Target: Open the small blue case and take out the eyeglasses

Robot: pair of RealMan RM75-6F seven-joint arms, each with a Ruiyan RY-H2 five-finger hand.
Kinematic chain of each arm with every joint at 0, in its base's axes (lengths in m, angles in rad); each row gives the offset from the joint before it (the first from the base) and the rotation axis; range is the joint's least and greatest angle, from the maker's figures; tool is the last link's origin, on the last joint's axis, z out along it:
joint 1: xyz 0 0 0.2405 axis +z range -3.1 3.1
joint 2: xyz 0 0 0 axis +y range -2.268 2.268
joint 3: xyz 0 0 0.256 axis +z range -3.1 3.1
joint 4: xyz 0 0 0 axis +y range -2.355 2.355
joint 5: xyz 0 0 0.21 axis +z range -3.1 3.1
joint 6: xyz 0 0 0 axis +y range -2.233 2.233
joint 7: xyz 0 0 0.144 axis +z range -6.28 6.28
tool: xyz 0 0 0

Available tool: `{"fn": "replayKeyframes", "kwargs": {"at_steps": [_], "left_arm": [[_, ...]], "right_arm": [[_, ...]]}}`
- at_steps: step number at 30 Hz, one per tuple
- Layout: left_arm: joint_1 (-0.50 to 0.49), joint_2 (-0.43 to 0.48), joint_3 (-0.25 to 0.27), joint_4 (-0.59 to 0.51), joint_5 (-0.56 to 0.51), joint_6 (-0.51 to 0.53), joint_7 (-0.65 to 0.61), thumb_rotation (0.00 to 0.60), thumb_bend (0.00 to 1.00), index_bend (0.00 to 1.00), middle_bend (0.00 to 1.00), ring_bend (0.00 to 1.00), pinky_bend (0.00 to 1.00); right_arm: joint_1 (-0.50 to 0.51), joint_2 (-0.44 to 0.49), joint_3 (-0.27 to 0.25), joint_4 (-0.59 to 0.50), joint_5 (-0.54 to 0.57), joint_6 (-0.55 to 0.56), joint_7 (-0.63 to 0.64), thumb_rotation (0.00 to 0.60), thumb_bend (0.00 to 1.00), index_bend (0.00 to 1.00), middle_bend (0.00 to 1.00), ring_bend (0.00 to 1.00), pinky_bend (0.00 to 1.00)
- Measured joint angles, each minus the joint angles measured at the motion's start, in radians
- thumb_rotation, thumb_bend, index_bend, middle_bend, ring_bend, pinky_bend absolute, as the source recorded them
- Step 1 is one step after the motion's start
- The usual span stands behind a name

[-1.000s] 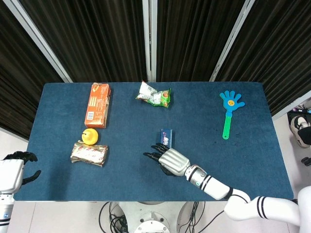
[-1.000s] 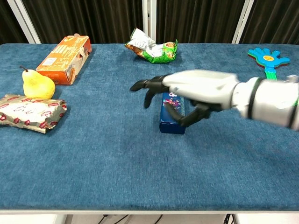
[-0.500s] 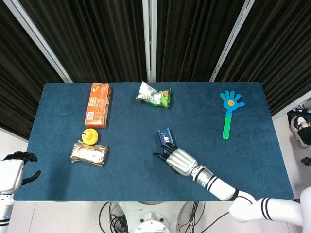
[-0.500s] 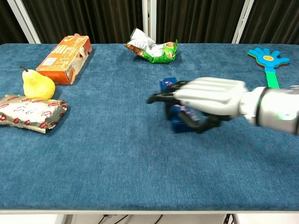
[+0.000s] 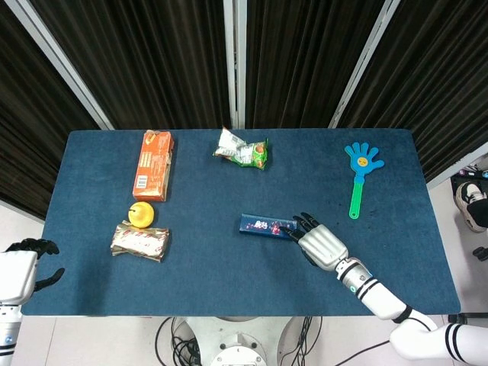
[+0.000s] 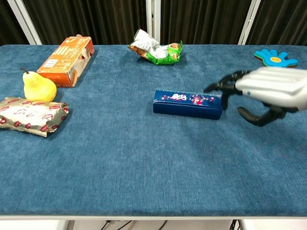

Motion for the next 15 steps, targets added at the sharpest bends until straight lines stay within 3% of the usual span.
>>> {"fn": "replayKeyframes", "kwargs": {"at_steps": [2, 6, 11, 15], "left_arm": [[0.000, 0.000, 0.000, 0.000, -0.001, -0.001, -0.001, 0.600, 0.17, 0.50, 0.49, 0.38, 0.46], [0.000, 0.001, 0.000, 0.000, 0.000, -0.001, -0.002, 0.600, 0.16, 0.50, 0.49, 0.38, 0.46], [0.000, 0.001, 0.000, 0.001, 0.001, -0.001, -0.007, 0.600, 0.16, 0.50, 0.49, 0.38, 0.46], [0.001, 0.002, 0.001, 0.003, 0.003, 0.000, -0.012, 0.600, 0.17, 0.50, 0.49, 0.38, 0.46]], "right_arm": [[-0.002, -0.014, 0.027, 0.003, 0.004, 0.028, 0.041, 0.600, 0.20, 0.05, 0.24, 0.00, 0.00], [0.007, -0.055, 0.065, 0.014, 0.067, 0.033, 0.046, 0.600, 0.06, 0.04, 0.19, 0.00, 0.00], [0.048, -0.135, 0.097, 0.041, 0.206, -0.009, -0.028, 0.600, 0.03, 0.00, 0.10, 0.00, 0.00], [0.086, -0.202, 0.118, 0.111, 0.296, -0.026, -0.095, 0.600, 0.03, 0.00, 0.09, 0.00, 0.00]]}}
